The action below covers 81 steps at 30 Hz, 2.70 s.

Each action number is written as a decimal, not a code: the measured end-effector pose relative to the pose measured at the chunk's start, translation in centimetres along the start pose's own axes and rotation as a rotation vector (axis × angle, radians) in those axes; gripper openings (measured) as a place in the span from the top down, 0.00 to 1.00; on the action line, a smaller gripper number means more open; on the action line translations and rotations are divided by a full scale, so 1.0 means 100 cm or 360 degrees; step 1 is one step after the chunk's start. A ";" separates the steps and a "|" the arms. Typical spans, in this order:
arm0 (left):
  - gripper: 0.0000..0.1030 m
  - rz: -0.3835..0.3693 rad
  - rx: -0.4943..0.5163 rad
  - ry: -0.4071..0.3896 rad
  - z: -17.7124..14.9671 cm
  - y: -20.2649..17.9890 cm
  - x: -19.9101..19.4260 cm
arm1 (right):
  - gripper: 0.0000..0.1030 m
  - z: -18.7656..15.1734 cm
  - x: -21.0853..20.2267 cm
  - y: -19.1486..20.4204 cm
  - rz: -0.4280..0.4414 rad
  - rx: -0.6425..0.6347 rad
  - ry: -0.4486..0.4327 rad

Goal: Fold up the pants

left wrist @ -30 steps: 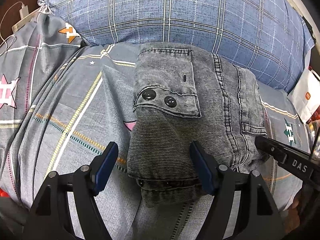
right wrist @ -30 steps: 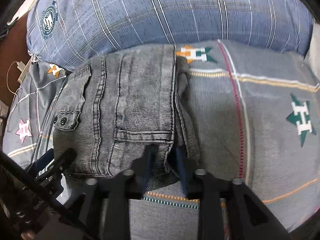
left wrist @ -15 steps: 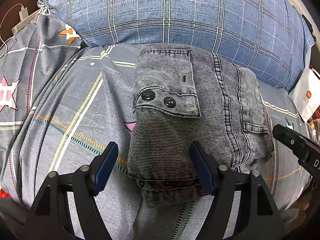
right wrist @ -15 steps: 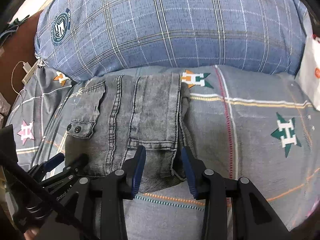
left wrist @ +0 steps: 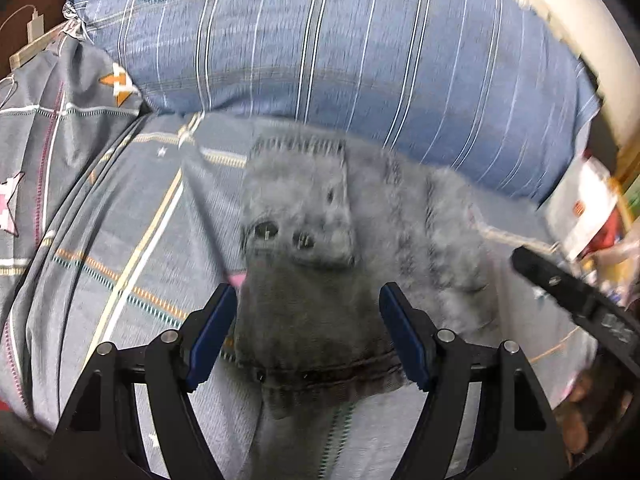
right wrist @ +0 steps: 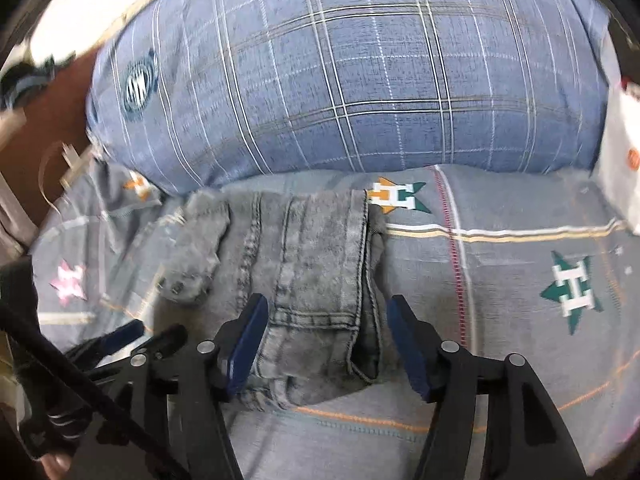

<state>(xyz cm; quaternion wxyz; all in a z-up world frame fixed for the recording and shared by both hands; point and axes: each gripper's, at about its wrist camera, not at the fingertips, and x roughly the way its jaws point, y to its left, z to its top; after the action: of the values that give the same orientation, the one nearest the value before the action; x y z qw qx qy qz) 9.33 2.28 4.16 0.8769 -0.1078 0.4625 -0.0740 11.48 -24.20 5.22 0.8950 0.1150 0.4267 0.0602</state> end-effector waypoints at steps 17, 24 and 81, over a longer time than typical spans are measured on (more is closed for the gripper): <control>0.28 -0.0271 -0.0228 0.0385 0.120 0.062 0.089 | 0.14 0.098 0.077 -0.040 0.0305 0.0225 0.0169; 0.33 -0.0426 -0.0367 0.0571 0.093 0.066 0.140 | 0.26 0.077 0.136 -0.053 0.0416 0.0319 0.0361; 0.63 -0.0132 -0.0055 0.0236 0.089 0.023 0.112 | 0.46 0.061 0.089 -0.010 -0.0058 0.0026 0.0051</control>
<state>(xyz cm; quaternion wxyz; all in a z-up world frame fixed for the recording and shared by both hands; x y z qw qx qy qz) 23.02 2.96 -0.45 0.8344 -0.1363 0.5225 -0.1100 21.81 -24.25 1.97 0.8881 0.1135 0.4435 0.0422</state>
